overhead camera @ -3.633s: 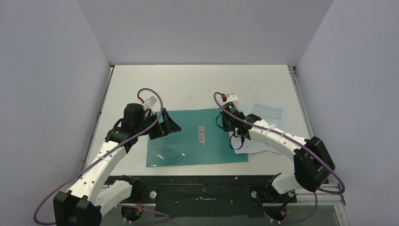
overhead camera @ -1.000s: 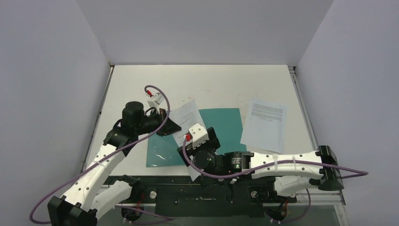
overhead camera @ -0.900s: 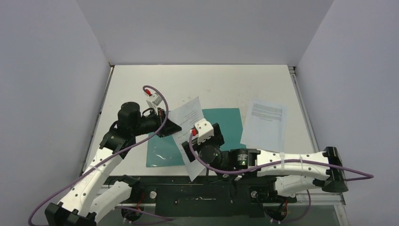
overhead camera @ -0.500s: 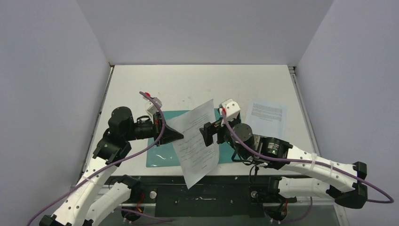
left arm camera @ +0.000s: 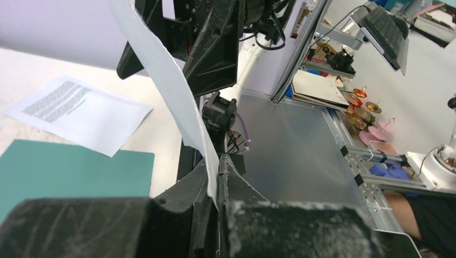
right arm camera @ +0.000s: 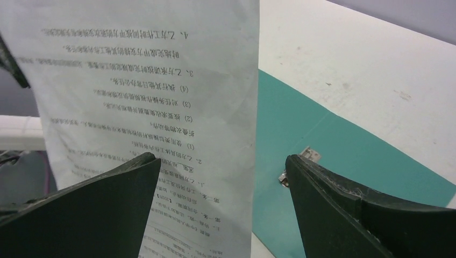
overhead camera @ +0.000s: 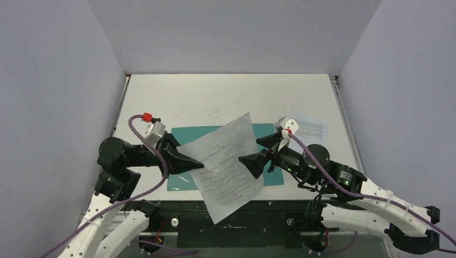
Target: Put the files into the folder
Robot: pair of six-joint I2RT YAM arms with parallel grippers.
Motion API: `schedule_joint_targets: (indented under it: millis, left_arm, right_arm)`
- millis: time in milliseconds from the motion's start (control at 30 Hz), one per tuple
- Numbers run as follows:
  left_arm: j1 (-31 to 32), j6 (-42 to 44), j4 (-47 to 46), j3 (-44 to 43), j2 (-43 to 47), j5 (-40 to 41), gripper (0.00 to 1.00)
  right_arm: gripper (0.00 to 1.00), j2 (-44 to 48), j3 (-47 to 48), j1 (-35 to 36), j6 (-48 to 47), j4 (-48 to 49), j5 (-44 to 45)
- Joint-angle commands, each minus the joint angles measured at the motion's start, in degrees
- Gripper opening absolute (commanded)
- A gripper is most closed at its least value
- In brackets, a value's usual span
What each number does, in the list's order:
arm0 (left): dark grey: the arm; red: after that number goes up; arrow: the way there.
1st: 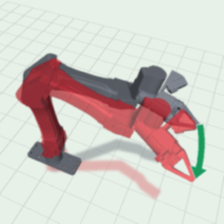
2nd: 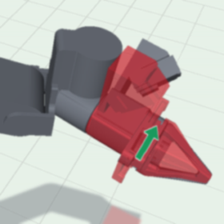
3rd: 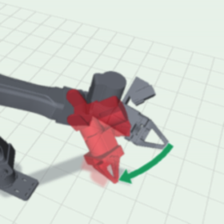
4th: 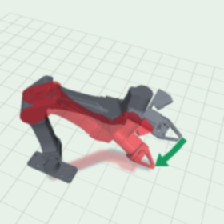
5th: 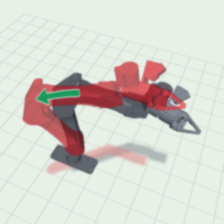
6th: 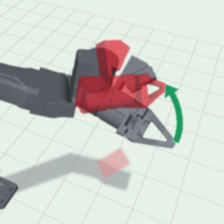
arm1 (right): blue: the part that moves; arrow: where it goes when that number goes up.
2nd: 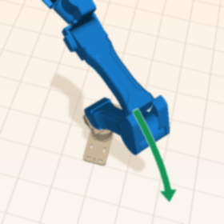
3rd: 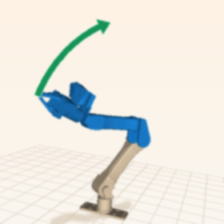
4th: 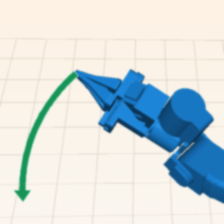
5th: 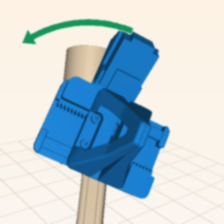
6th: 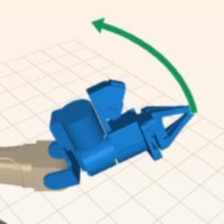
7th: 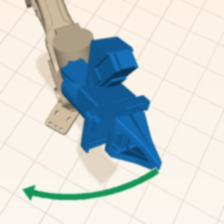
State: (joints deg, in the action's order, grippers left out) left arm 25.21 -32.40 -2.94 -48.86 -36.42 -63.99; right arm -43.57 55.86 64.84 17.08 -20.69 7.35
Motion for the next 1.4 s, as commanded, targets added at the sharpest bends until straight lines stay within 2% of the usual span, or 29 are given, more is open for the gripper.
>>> schedule_joint_targets:
  millis: [0,233,500,667,700,733,767,867,900,967,1100,1167,1300,1367]
  left_arm:
    - [0.3,-5.0,-10.2,-2.7,0.6,-3.6,0.00]
    - [0.3,-8.9,-15.6,-3.0,0.2,-3.6,0.00]
    - [0.3,-10.5,-16.7,-3.4,-1.0,-2.3,0.00]
    - [0.3,-11.0,-17.7,-3.0,-1.2,-1.5,0.00]
    - [0.3,-11.1,-17.7,-2.9,-1.2,-1.3,0.00]
    - [0.3,-11.1,-17.7,-2.8,-1.3,-1.1,0.00]
    - [0.3,-11.1,-17.6,-2.8,-1.3,-0.9,0.00]
    - [0.2,-9.4,-14.5,-3.4,-1.2,0.5,0.00]
    - [0.1,-7.6,-11.7,-3.9,-1.1,1.6,0.03]
    - [0.1,-3.4,-5.1,-4.8,-0.7,5.1,0.18]
    - [0.1,4.1,9.8,-6.0,1.0,18.7,0.49]
    - [0.1,5.1,14.0,-5.8,1.9,25.8,0.64]
    - [0.1,5.3,21.8,-5.6,3.4,39.6,0.86]
    - [0.1,4.6,26.1,-5.9,3.2,46.0,0.92]
  right_arm:
    - [0.90,3.8,-0.5,-0.2,0.2,2.5,-10.7]
    - [0.97,6.1,-1.2,-0.2,0.9,5.1,-22.3]
    - [0.55,6.3,0.2,-0.2,1.6,4.9,-27.0]
    - [0.33,4.8,0.7,-0.1,2.1,5.9,-28.6]
    - [0.27,4.5,0.8,-0.2,2.1,6.1,-28.9]
    - [0.15,4.1,0.9,-0.2,2.1,6.2,-28.9]
    - [0.08,4.0,1.2,-0.2,2.0,6.1,-28.8]
    - [0.05,4.6,1.1,-0.2,2.1,6.6,-27.6]
    - [0.05,5.0,1.1,-0.1,2.4,6.7,-26.7]
    - [0.05,5.7,1.1,-0.2,2.7,6.7,-24.7]
    - [0.05,5.5,2.1,-0.2,3.7,5.3,-19.2]
    - [0.05,4.7,2.8,-0.2,4.1,4.4,-15.6]
    - [0.05,1.6,4.4,-0.1,4.6,3.6,-9.4]
    - [0.05,0.0,5.0,-0.2,4.9,3.7,-5.9]
